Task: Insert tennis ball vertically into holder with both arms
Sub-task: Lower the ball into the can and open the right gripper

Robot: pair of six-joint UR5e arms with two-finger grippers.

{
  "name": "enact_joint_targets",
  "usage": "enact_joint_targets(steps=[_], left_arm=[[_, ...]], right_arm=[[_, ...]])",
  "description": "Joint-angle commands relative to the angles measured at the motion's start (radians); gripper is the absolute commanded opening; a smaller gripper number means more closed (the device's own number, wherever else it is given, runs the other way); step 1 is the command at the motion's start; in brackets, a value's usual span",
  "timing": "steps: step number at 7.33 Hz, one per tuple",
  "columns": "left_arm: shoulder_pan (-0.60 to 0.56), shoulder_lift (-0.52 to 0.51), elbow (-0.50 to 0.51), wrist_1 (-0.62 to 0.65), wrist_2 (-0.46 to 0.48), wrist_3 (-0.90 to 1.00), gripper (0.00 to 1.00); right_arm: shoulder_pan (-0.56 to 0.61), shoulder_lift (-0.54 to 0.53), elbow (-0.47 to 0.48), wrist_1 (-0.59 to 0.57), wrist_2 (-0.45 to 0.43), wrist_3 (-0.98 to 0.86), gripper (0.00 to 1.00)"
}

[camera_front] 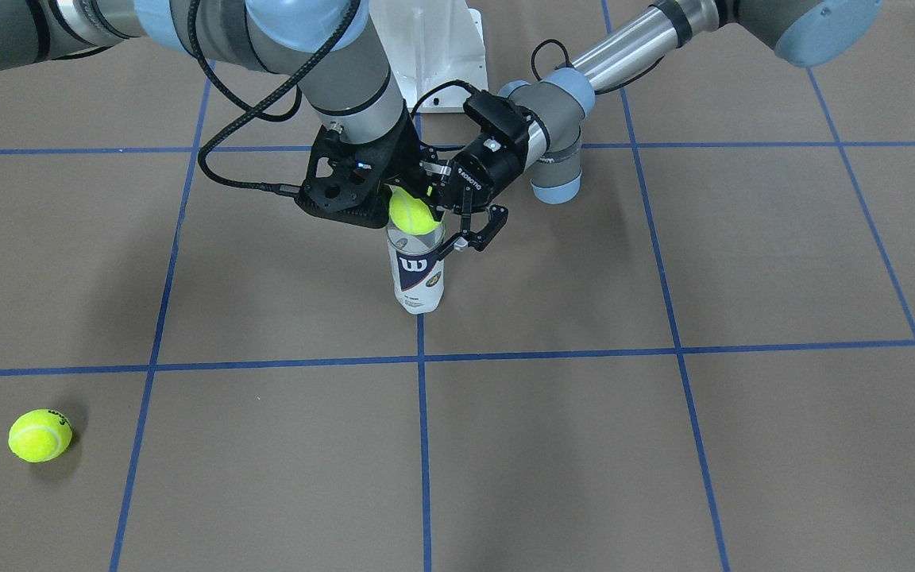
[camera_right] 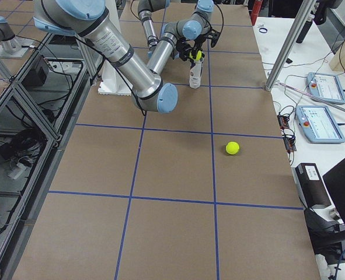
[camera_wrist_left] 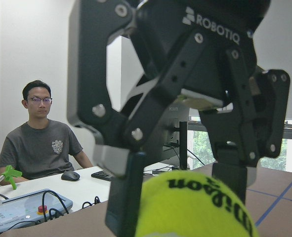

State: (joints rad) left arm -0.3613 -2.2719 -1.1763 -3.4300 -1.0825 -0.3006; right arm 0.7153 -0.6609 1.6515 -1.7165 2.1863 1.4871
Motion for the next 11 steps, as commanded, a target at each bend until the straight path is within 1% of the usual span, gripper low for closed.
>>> enact_joint_targets(steps=[1, 2, 3, 4, 5, 10, 11], left_arm=[[0.001, 0.000, 0.006, 0.000, 0.009, 0.000, 0.99], [0.001, 0.000, 0.006, 0.000, 0.007, 0.000, 0.99], [0.001, 0.000, 0.006, 0.000, 0.007, 0.000, 0.99], [0.001, 0.000, 0.006, 0.000, 0.007, 0.000, 0.99], [0.001, 0.000, 0.006, 0.000, 0.007, 0.000, 0.99], [0.002, 0.000, 0.015, 0.002, 0.009, 0.000, 0.99], [0.002, 0.000, 0.015, 0.002, 0.009, 0.000, 0.99]], right_arm=[[0.000, 0.000, -0.002, 0.000, 0.000, -0.004, 0.66], [0.000, 0.000, -0.007, 0.002, 0.000, -0.005, 0.76], [0.000, -0.002, -0.010, 0.012, 0.000, -0.005, 0.96], [0.000, -0.002, -0.027, 0.056, 0.000, 0.005, 0.99], [0.001, -0.002, -0.032, 0.070, 0.000, 0.007, 0.99], [0.003, -0.003, -0.029, 0.071, 0.000, 0.005, 0.99], [0.019, -0.008, -0.016, 0.071, 0.006, 0.005, 0.99]])
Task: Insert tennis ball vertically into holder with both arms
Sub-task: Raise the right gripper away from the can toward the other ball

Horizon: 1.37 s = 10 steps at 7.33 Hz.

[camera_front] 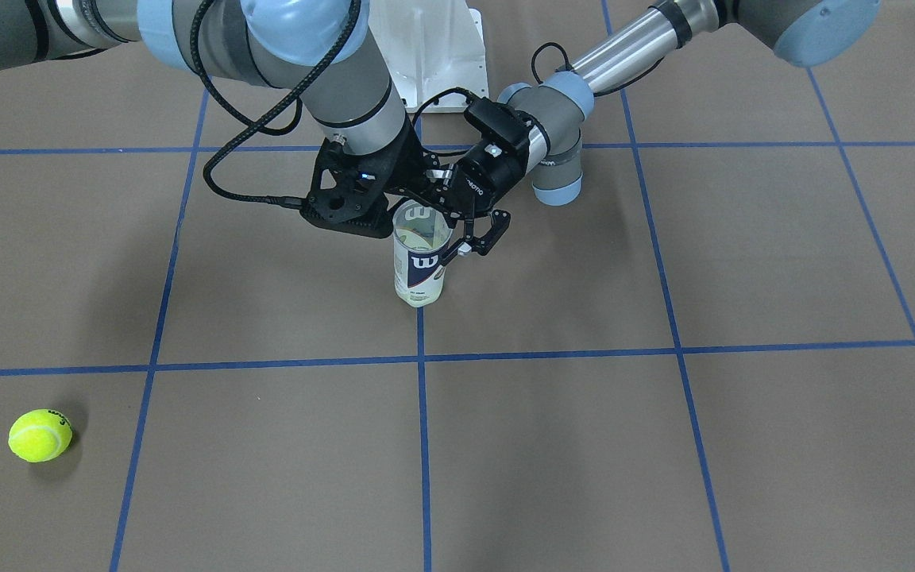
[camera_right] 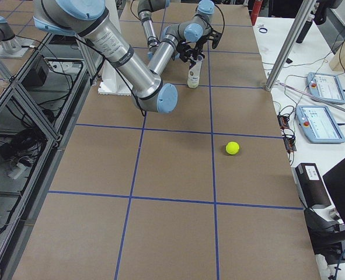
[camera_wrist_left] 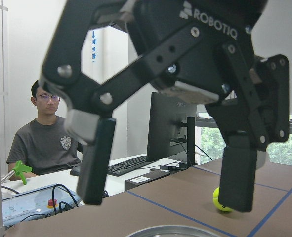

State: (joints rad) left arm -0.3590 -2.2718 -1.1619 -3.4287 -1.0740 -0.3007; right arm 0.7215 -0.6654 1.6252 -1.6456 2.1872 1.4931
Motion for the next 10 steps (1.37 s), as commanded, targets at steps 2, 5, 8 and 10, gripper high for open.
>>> enact_joint_targets(steps=[2, 5, 8, 10], left_arm=[[0.000, 0.000, 0.001, 0.000, 0.000, 0.000, 0.98], [-0.002, 0.000, -0.001, 0.000, -0.001, 0.000, 0.93], [-0.003, 0.000, -0.002, -0.003, -0.001, 0.000, 0.92], [-0.002, 0.000, -0.002, -0.003, -0.001, 0.000, 0.92]], right_arm=[[0.073, -0.118, 0.118, -0.002, 0.034, -0.016, 0.99], [0.241, -0.263, 0.124, -0.003, 0.040, -0.206, 0.99], [0.352, -0.374, -0.016, 0.004, -0.022, -0.459, 0.99], [0.351, -0.414, -0.191, 0.141, -0.125, -0.508, 0.99]])
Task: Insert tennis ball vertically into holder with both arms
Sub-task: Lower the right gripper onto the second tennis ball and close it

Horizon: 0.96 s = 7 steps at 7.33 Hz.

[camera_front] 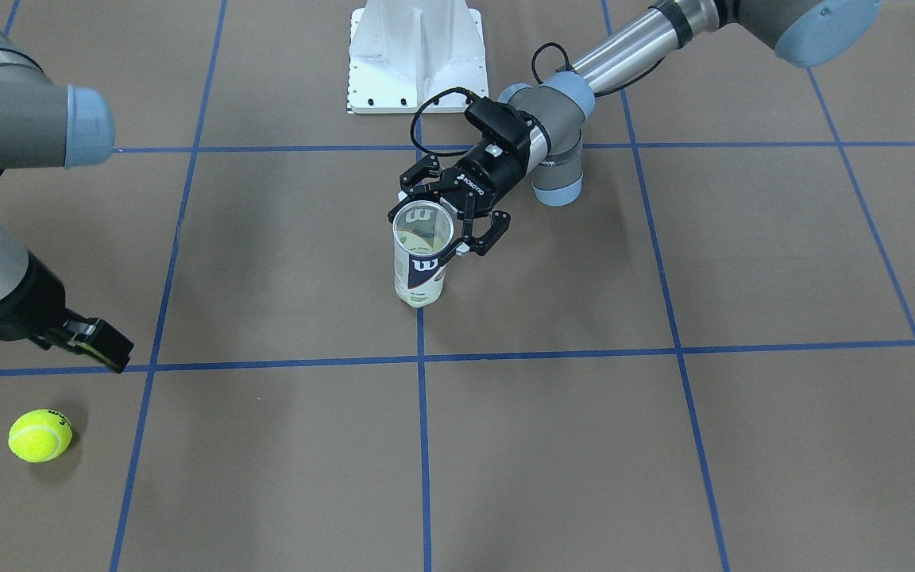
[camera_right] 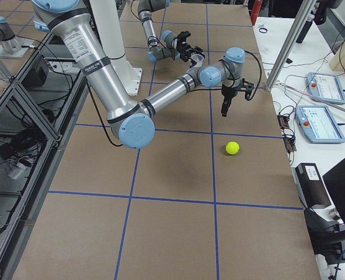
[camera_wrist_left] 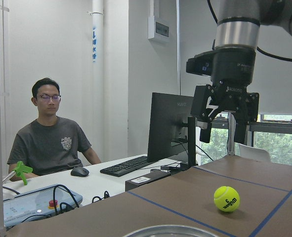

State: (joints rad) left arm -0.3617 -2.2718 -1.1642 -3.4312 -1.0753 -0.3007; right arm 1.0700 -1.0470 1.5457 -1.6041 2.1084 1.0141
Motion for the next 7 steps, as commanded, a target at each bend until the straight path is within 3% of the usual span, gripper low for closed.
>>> enact_joint_targets(steps=[1, 3, 7], left_arm=[[0.000, 0.001, 0.001, 0.001, 0.000, 0.000, 0.92], [0.001, 0.000, 0.001, 0.001, 0.000, 0.000, 0.92], [0.003, 0.000, 0.001, 0.001, 0.001, 0.000, 0.92]], right_arm=[[-0.004, -0.044, -0.204, 0.244, -0.048, -0.067, 0.99], [-0.001, -0.047, -0.254, 0.279, -0.056, -0.176, 0.99], [-0.018, -0.033, -0.300, 0.288, -0.094, -0.178, 0.99]])
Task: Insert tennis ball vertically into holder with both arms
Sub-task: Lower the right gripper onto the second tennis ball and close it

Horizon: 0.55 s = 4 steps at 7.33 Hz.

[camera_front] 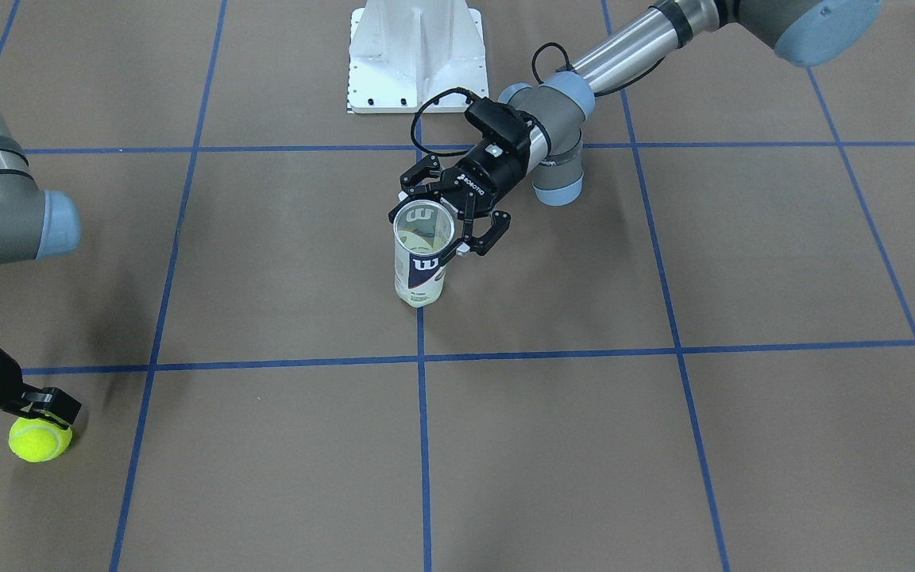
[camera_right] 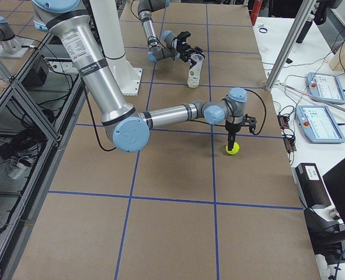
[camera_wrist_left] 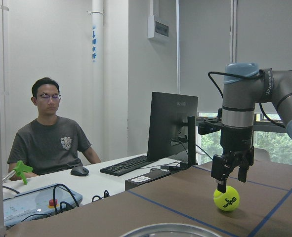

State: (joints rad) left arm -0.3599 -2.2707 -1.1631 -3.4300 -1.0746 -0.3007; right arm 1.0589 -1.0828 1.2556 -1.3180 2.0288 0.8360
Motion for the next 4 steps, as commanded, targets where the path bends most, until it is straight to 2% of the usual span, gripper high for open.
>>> enact_joint_targets(steps=[1, 3, 4], left_arm=[[-0.001, 0.000, 0.000, -0.002, 0.001, 0.000, 0.93], [-0.001, 0.000, 0.000, -0.002, 0.001, 0.000, 0.93], [-0.001, 0.000, -0.001, -0.002, 0.001, 0.000, 0.93]], right_arm=[[-0.011, 0.014, -0.021, 0.003, -0.015, 0.000, 0.98], [-0.023, 0.012, -0.024, 0.003, -0.031, -0.003, 0.97], [-0.027, 0.012, -0.024, 0.003, -0.053, -0.003, 0.86]])
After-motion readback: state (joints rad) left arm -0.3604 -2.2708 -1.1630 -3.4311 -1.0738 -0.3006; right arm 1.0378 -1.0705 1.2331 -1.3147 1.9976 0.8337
